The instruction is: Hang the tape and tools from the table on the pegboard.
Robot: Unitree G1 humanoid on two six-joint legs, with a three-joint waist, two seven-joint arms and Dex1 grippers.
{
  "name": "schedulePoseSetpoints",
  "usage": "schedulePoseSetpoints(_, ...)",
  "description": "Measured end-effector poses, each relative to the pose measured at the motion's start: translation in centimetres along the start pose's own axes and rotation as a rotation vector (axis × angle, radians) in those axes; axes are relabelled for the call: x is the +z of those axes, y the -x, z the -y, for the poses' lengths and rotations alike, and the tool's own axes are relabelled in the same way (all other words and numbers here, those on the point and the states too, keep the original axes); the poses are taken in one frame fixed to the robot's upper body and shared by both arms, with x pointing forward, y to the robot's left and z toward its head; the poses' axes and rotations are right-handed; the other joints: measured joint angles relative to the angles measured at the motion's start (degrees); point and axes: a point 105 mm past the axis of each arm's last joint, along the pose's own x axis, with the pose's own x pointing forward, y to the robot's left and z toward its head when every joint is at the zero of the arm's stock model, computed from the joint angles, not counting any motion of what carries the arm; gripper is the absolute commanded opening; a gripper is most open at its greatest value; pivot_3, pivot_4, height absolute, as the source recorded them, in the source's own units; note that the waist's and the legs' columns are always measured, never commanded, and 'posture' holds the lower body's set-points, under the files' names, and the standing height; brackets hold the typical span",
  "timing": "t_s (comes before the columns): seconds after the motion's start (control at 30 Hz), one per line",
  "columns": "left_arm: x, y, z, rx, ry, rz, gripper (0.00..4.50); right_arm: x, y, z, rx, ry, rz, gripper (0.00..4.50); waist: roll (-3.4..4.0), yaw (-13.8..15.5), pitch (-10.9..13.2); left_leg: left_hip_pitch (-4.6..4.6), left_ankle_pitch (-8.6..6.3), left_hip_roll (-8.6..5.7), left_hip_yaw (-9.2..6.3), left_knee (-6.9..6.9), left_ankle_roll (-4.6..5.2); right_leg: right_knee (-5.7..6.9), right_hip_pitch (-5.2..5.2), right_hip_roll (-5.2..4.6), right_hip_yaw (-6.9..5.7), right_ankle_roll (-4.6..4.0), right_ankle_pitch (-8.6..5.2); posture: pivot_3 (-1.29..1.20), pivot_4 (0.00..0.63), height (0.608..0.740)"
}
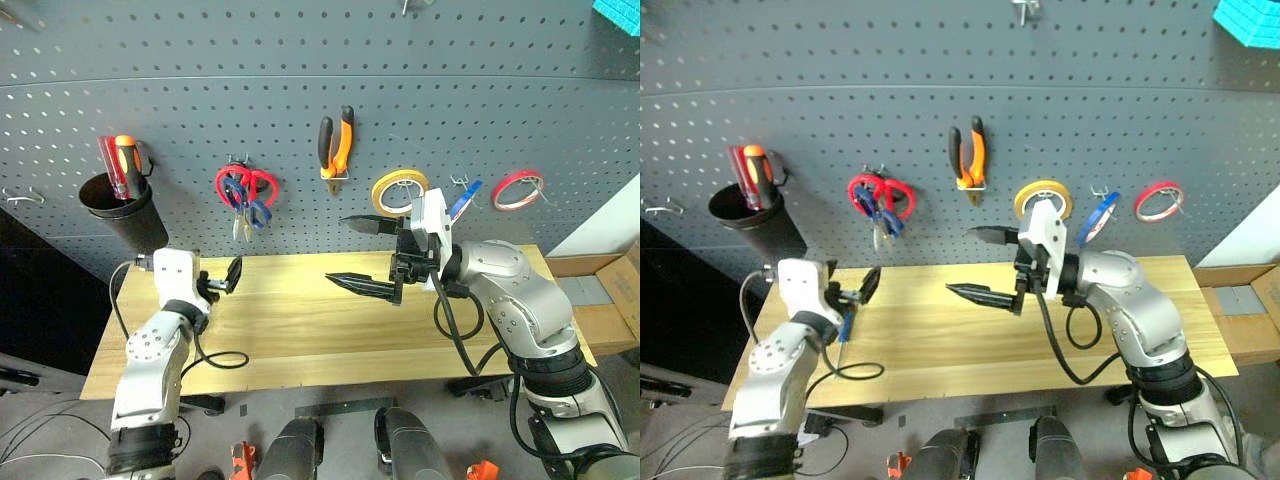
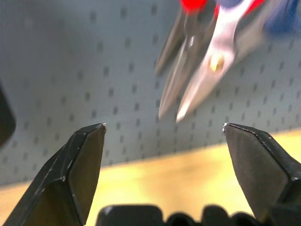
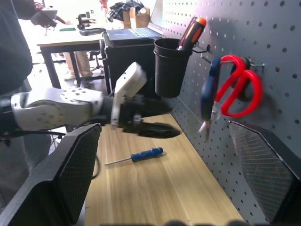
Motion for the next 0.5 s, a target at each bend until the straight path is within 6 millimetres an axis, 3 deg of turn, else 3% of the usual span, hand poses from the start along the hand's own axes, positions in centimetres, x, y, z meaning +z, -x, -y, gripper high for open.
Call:
schedulePoseSetpoints(0.1,-2.6,1.5,-2.4,0.083,0.070,-0.150,4.08,-1.3,0.5,-0.9,0.047,-0.045,-0.080,4.50,0.01,0.16,0.09,-0.01,-0.11,0.00,-0.08,0.00,0.20,0.00,0.01,0.00,-0.07,-0.01,-0.01,0.03,0.240,0.740)
schedulePoseSetpoints(0.17,-3.3,1.9,-3.7,0.126,0.074,-0.247,4.08,-2.7,0.4,-1.7,0.085,-0.073,-0.148,4.50,0.00,0.48,0.09,0.01,-0.12,-0.02,-0.13,0.02,0.22,0.00,0.05,-0.02,-0.15,0.00,-0.01,0.04,0.252,0.740)
schedulePoseSetpoints(0.5,-5.7,0.7,-3.8,0.107,0.026,-0.515,4.08,-4.7,-0.9,-2.8,0.077,-0.092,-0.206,4.50,-0.06,0.45,0.87,-0.01,-0.11,-0.04,-0.22,-0.04,0.13,-0.02,0.03,-0.05,-0.19,-0.04,-0.03,0.03,0.315,0.740)
